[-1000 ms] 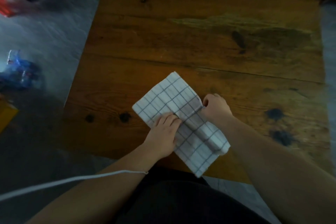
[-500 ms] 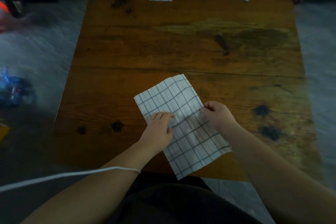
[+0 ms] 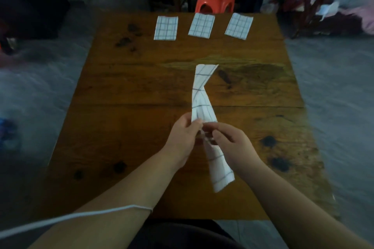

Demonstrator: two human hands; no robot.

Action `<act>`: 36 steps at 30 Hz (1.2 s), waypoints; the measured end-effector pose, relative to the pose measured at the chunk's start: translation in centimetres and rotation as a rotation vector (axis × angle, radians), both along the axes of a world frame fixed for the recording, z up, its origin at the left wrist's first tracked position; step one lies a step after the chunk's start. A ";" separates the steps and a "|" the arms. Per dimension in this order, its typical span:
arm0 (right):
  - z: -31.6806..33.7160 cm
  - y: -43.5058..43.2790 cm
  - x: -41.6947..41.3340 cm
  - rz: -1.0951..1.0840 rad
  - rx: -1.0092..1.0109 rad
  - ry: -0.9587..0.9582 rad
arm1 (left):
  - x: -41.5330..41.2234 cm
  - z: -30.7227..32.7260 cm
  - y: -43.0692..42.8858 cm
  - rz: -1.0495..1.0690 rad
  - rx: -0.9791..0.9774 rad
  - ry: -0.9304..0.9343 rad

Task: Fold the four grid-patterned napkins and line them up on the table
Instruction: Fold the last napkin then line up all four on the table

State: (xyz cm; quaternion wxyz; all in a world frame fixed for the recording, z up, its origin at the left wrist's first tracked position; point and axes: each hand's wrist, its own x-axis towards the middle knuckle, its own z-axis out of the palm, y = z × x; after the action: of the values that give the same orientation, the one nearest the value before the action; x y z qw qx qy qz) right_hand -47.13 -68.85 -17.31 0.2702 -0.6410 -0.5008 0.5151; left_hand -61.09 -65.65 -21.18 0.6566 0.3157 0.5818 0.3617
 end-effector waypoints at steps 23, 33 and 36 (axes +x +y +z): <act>-15.8 -5.2 3.3 0.791 0.277 -0.787 | -9.9 -11.3 -9.8 -1.101 0.670 1.027; -16.6 -5.9 4.3 0.925 0.222 -0.714 | -9.8 -14.4 -11.2 -1.166 0.892 1.008; -16.7 -6.0 4.0 0.882 0.248 -0.734 | -9.6 -14.7 -11.1 -1.123 0.890 1.011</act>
State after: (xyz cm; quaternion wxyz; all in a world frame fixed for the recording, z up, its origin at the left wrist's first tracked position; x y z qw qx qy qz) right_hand -43.13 -74.86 -34.03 -0.0881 -0.4722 -0.8375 0.2607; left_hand -70.71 -76.72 -35.88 0.2170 0.9047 0.3667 -0.0047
